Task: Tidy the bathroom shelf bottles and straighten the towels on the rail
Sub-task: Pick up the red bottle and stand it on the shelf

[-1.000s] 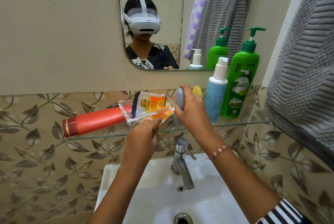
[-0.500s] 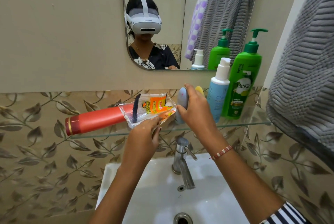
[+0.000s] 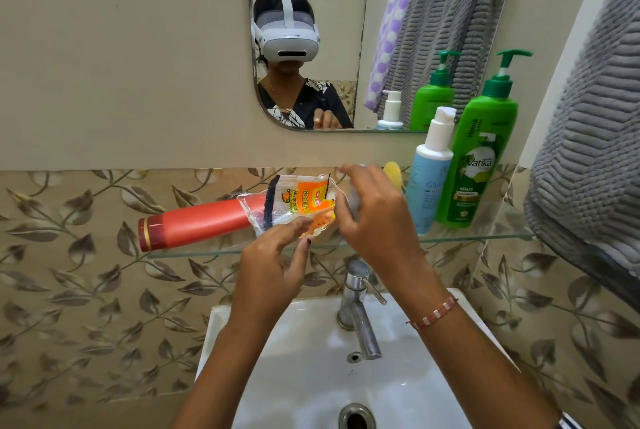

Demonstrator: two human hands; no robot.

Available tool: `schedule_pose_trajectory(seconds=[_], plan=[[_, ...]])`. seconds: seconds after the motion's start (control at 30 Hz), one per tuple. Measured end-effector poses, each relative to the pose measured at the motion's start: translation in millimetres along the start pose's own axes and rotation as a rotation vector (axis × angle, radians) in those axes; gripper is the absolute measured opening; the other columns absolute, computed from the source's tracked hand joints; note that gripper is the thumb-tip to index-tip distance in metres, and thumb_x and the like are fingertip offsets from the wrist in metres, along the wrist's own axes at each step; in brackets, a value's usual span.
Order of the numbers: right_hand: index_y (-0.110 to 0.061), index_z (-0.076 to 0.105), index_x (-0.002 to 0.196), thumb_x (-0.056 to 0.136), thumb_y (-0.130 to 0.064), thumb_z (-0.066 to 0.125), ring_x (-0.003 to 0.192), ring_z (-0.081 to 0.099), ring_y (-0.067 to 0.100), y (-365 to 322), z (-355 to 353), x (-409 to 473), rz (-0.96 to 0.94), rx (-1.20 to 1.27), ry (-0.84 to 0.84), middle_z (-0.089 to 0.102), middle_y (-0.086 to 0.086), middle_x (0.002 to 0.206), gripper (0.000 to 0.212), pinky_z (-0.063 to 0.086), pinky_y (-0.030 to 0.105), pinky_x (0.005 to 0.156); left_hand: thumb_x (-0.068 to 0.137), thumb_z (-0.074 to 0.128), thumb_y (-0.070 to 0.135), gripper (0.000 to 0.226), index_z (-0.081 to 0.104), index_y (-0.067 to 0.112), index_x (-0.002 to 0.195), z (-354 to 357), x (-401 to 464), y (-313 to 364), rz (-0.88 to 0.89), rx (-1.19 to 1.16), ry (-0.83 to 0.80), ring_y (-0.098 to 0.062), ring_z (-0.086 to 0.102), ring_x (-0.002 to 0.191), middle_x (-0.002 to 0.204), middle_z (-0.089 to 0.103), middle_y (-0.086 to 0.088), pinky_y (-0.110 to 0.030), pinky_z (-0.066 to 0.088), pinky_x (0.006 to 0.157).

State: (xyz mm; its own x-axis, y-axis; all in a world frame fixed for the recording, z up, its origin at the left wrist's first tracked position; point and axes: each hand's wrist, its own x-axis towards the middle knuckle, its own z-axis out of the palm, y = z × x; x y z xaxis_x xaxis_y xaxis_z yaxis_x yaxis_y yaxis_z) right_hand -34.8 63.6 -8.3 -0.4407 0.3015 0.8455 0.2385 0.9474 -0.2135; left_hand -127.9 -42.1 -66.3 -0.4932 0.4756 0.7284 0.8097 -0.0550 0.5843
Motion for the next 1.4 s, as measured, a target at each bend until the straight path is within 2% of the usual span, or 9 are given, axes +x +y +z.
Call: schedule_pose_trajectory(seconds=[0.23,0.43,0.5,0.63,0.73,0.9,1.07,1.17,1.4], plan=[[-0.009,0.063,0.110,0.050,-0.005,0.078,0.103,0.060,0.033,-1,30,-13,-0.229,-0.213,-0.396,0.066,0.013,0.113,0.062,0.050,0.044,0.083,0.083,0.056,0.012,0.020,0.064,0.020,0.099,-32,3,3,-0.018,-0.193,0.240,0.003,0.064,0.085,0.091,0.066,0.011,-0.007,0.048,0.075],[-0.012,0.067,0.093,0.057,0.000,0.078,0.079,0.060,0.026,1,52,-12,-0.271,-0.270,-0.374,0.070,0.004,0.082,0.039,0.049,0.037,0.069,0.082,0.053,0.006,0.027,0.064,0.019,0.102,-47,12,-22,-0.042,-0.002,0.326,0.000,0.057,0.088,0.094,0.063,0.006,-0.007,0.045,0.082],[-0.013,0.068,0.082,0.058,0.001,0.078,0.074,0.058,0.025,0,53,-12,-0.279,-0.269,-0.377,0.068,0.002,0.073,0.030,0.050,0.037,0.066,0.081,0.051,-0.001,0.032,0.065,0.013,0.107,-54,16,-28,-0.062,0.110,0.267,-0.002,0.054,0.092,0.101,0.062,0.000,-0.008,0.042,0.084],[-0.011,0.068,0.074,0.061,0.002,0.076,0.070,0.057,0.026,-1,55,-12,-0.283,-0.236,-0.381,0.067,0.003,0.068,0.020,0.051,0.036,0.062,0.081,0.054,0.007,0.048,0.049,0.008,0.129,-70,33,-46,-0.185,0.400,-0.063,-0.023,0.049,0.116,0.130,0.052,-0.010,-0.037,0.041,0.101],[-0.009,0.067,0.071,0.065,0.002,0.075,0.066,0.056,0.026,-2,53,-9,-0.263,-0.195,-0.323,0.066,0.006,0.065,0.015,0.050,0.034,0.058,0.084,0.055,0.014,0.060,0.033,0.012,0.140,-81,44,-49,-0.251,0.461,-0.269,-0.025,0.043,0.126,0.142,0.040,-0.009,-0.039,0.037,0.105],[-0.007,0.067,0.065,0.064,0.009,0.071,0.066,0.055,0.027,-4,51,1,-0.189,-0.109,-0.335,0.064,0.007,0.059,0.016,0.048,0.032,0.054,0.083,0.060,0.022,0.060,0.035,0.011,0.137,-84,55,-49,-0.266,0.586,-0.366,-0.027,0.049,0.118,0.133,0.050,-0.012,-0.038,0.040,0.099],[-0.008,0.066,0.105,0.083,0.001,0.051,0.099,0.050,0.027,-7,48,-4,-0.155,-0.099,-0.525,0.067,0.009,0.102,0.028,0.044,0.038,0.086,0.079,0.063,0.038,0.051,0.050,0.016,0.122,-79,62,-58,-0.191,0.770,-0.453,-0.024,0.055,0.101,0.112,0.063,-0.007,-0.037,0.046,0.089],[-0.011,0.060,0.117,0.082,-0.001,0.052,0.105,0.047,0.027,-10,46,-8,-0.176,-0.114,-0.556,0.064,0.008,0.112,0.037,0.042,0.039,0.092,0.077,0.063,0.043,0.053,0.049,0.017,0.122,-77,67,-62,-0.182,0.818,-0.501,-0.022,0.056,0.098,0.110,0.063,-0.005,-0.035,0.047,0.086],[-0.009,0.068,0.097,0.078,0.007,0.061,0.087,0.055,0.029,-8,56,-10,-0.191,-0.116,-0.451,0.070,0.009,0.090,0.026,0.047,0.041,0.075,0.072,0.066,0.047,0.058,0.054,0.017,0.120,-82,75,-64,-0.210,0.740,-0.559,-0.016,0.051,0.081,0.105,0.062,-0.005,-0.028,0.047,0.072]])
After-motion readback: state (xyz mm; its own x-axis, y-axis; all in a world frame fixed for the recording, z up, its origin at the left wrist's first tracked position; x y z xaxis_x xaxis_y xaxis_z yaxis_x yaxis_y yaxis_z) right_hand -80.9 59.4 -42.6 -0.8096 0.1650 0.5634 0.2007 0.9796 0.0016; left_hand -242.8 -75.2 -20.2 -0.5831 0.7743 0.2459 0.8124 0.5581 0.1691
